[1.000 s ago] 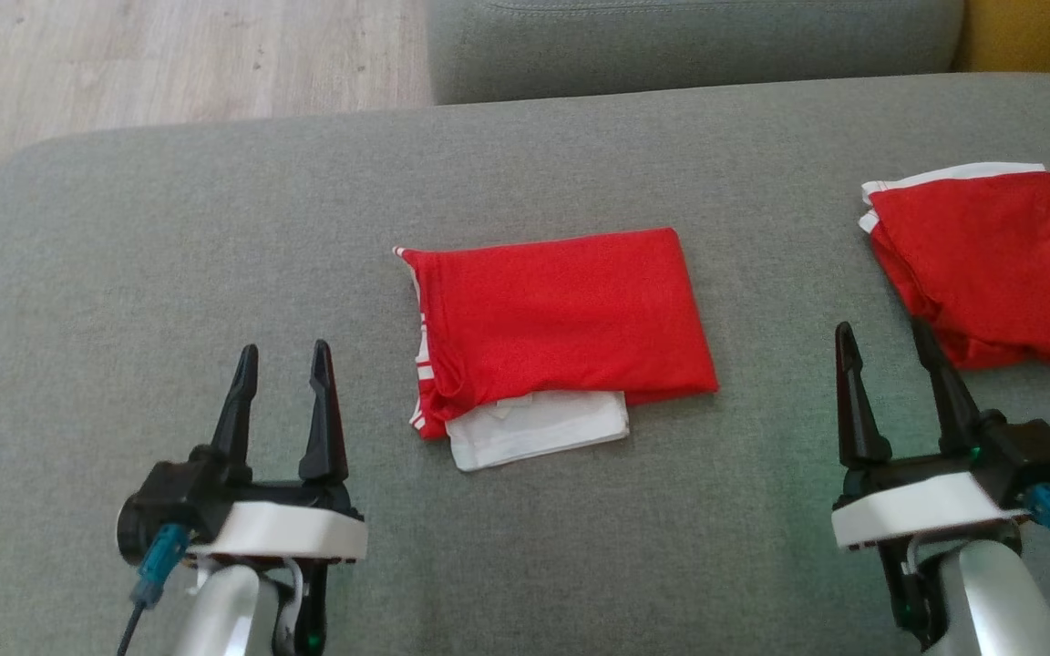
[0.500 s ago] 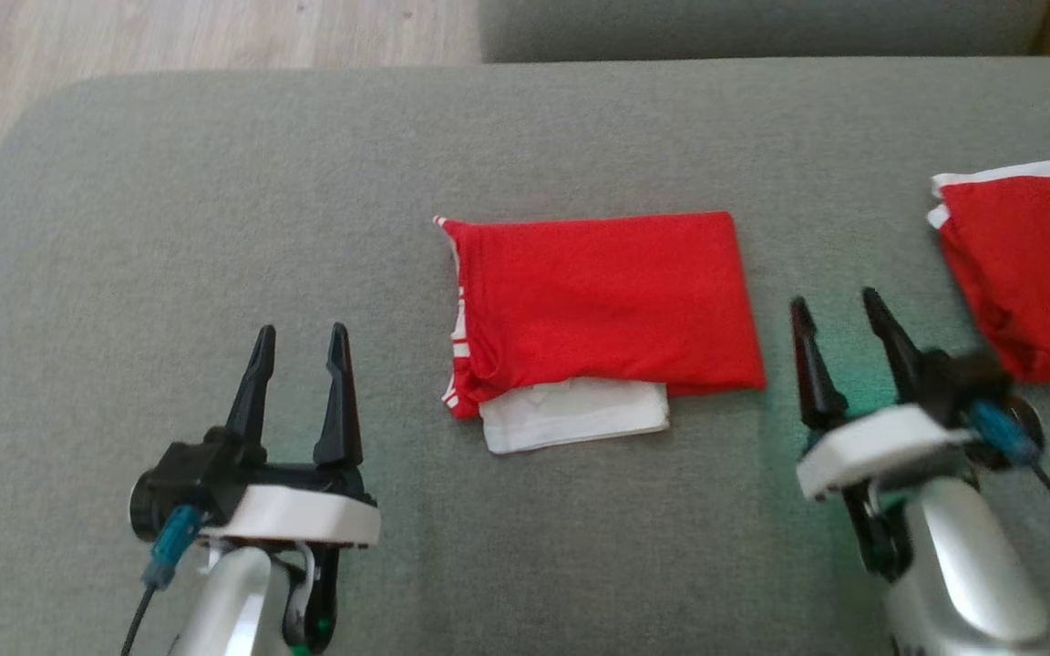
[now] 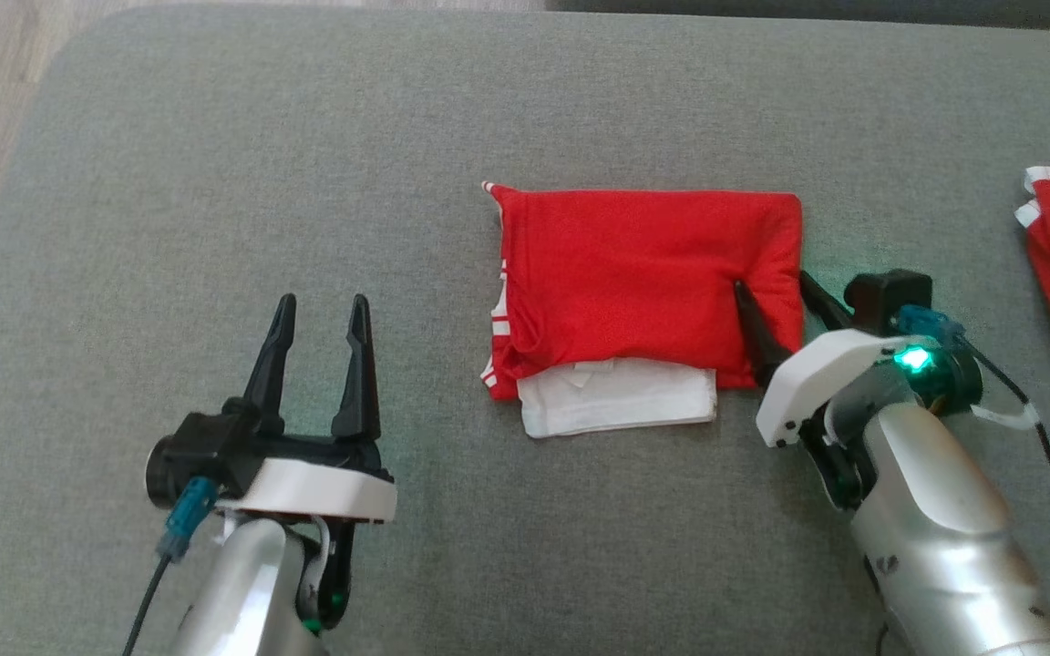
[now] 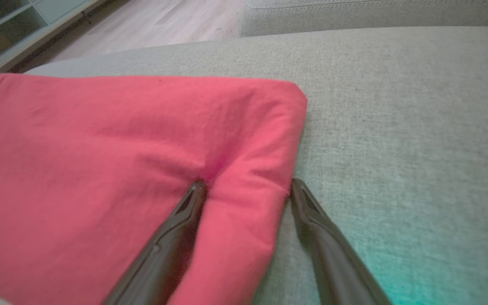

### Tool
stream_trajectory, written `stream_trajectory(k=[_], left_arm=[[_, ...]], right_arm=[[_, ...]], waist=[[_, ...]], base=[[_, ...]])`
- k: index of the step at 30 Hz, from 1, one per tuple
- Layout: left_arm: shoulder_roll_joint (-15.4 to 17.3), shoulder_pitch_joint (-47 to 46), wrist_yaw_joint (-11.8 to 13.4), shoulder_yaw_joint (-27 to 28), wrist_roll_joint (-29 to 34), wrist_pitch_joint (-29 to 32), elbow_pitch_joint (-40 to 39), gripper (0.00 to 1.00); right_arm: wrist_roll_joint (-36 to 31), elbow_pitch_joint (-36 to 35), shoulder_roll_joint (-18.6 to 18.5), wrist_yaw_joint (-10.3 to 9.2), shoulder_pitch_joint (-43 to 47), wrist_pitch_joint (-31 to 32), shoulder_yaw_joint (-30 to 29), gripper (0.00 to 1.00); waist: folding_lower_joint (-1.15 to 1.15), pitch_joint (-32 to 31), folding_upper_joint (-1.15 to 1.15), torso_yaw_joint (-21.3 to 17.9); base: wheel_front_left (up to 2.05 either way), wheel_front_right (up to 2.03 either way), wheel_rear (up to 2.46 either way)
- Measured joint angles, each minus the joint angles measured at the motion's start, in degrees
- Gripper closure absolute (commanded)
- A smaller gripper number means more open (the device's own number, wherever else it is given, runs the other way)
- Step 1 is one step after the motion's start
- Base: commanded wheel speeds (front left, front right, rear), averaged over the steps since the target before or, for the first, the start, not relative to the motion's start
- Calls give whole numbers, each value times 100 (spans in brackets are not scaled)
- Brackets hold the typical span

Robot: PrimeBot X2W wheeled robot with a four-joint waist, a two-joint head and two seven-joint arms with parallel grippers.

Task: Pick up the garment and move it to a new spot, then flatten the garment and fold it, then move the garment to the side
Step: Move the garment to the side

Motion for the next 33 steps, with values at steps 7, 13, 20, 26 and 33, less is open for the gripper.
stream_trajectory(k=[7,13,20,26,33], left_arm=[[-1,-1,4,9,1,0,36,0],[-1,4,26,25,5,0,48,0],[0,29,25,21,18,0,10,0],[0,31,38,-166,14,0,-76,0],[0,21,85,-285,11,0,-152,0]], right_arm=[[-115,481,-67,0,-294,-63,380,100],[-546,761,1,0,-350,-380,445,100],[-1304,701,-13,0,-330,-773,191,100],[-1681,177,-324,0,-124,-813,259,100],[-1784,-758,-1300,0,-41,-403,536,100]], waist=[[0,-63,0,-19],[0,-230,0,-126],[-1,-428,0,-385],[-1,-567,0,-702],[-1,-509,0,-1096]], base=[[0,0,0],[0,0,0],[0,0,0],[0,0,0],[0,0,0]])
